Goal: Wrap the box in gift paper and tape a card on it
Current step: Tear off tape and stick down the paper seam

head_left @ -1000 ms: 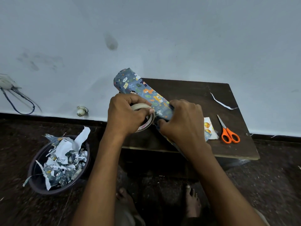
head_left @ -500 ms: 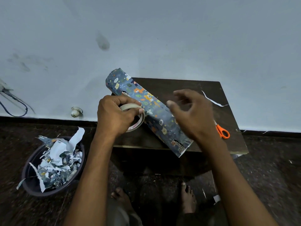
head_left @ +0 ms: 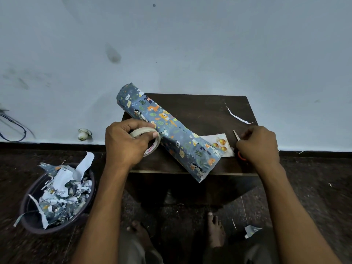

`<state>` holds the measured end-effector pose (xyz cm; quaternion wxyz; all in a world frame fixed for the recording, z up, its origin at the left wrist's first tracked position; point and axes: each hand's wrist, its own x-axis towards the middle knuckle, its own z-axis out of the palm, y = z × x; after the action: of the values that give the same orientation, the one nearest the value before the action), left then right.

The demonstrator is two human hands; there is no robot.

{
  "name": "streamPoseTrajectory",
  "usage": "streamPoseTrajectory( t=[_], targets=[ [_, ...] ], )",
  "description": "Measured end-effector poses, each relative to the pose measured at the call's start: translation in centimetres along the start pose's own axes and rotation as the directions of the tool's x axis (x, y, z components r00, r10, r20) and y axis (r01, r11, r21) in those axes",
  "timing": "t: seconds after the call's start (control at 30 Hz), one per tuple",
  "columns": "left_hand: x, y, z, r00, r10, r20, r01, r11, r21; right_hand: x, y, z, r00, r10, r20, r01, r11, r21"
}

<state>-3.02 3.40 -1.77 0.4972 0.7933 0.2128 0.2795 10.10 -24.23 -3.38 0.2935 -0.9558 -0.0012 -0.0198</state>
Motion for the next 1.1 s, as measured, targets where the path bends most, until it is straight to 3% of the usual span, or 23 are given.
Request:
streamPoseTrajectory(
  t=[0.07,0.27,0.5,0.67,0.83,0.97,1.1],
  targets=[
    [0.0,0.1,-0.1,1.0,0.002,-0.009,-0.002,1.0,-0.005,-0.6,0.1,-0.5,1.0,0.004,-0.025,-0.006,0.997,-0.074],
    [-0.1,0.2,0.0,1.0,0.011,-0.021,-0.012,1.0,-0.005,-1.1,0.2,-0.6,0.992,0.067,0.106,-0.053,0.989,-0.135],
    [0.0,0.0,-0.1,1.0,0.021,-0.023,-0.021,1.0,0.003,-1.3,0.2,-0.9,0.987,0.15,0.059,-0.131,0.961,-0.241],
    [0.0,0.1,-0.2,0.999,0.042,-0.019,-0.042,0.999,-0.003,-1.5,-0.6,-1.3,0.98,0.171,0.106,-0.136,0.952,-0.274],
    [-0.1,0.1,-0.2,0.999,0.038,-0.025,-0.038,0.999,-0.022,-2.1,-1.4,-1.5,0.984,0.175,0.025,-0.163,0.955,-0.249],
    [-0.7,-0.2,-0.1,0.999,0.036,-0.015,-0.037,0.999,-0.035,-1.7,-1.4,-1.6,0.995,0.103,-0.016,-0.104,0.99,-0.098],
    [-0.9,-0.3,-0.4,0.999,0.043,-0.029,-0.044,0.998,-0.051,-2.2,-3.4,-1.1,0.994,-0.008,0.107,-0.03,0.937,0.347]
  ],
)
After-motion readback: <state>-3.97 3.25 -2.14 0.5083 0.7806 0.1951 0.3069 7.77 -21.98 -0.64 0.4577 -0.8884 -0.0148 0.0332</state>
